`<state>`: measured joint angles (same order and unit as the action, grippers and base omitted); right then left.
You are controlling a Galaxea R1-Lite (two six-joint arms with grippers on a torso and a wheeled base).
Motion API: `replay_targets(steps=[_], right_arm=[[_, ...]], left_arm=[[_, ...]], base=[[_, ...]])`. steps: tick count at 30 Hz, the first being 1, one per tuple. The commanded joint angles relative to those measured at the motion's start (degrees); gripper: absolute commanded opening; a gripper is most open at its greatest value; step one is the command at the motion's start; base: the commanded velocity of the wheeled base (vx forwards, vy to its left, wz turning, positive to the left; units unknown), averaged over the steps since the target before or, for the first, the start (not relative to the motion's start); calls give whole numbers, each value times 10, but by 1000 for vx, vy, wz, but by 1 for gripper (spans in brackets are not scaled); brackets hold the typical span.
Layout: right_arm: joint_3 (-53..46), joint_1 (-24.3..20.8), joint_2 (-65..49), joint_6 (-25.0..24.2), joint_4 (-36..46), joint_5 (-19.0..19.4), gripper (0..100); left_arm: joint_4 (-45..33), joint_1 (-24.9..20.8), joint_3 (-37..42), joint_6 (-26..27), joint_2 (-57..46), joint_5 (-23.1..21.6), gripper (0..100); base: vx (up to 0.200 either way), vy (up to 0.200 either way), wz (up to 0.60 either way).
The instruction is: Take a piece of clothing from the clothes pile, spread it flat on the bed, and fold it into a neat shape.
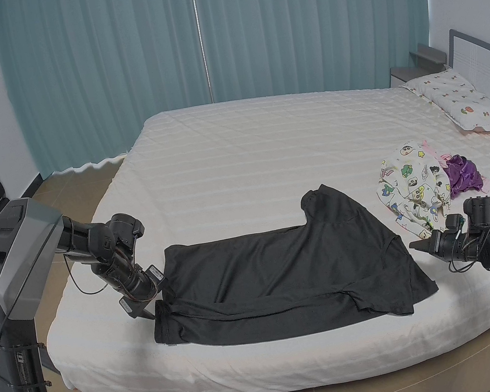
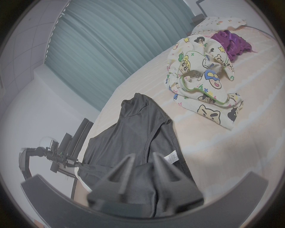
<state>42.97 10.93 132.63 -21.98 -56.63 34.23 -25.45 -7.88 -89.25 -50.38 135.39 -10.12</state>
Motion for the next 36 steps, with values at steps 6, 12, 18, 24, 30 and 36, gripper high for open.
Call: replay_targets(steps=[6,12,18,24,30,36], right_arm=[[-16,4,-33,-190,-86,-61,100],[-114,-11,-89,-301,-119,-116,100],[-167,-13,-94,-416,-174,-102,100],[-188,-23,-55,-424,-234,-76,100],[-209,-48,-28,-420,-273,-75,100],[-221,-56,-18,-417,-293,-75,100]], left_arm=[[4,18,58,0,-65,-52,100],[6,34,147,-5,-137,-101,100],[7,34,202,-5,-172,-146,100],[7,34,215,-7,-170,-148,100],[11,35,219,-6,-166,-144,100],[24,35,229,-6,-164,-142,100]], base=[[0,0,0],[0,0,0],[133,-133,0],[200,-67,0],[67,0,0],[0,0,0]])
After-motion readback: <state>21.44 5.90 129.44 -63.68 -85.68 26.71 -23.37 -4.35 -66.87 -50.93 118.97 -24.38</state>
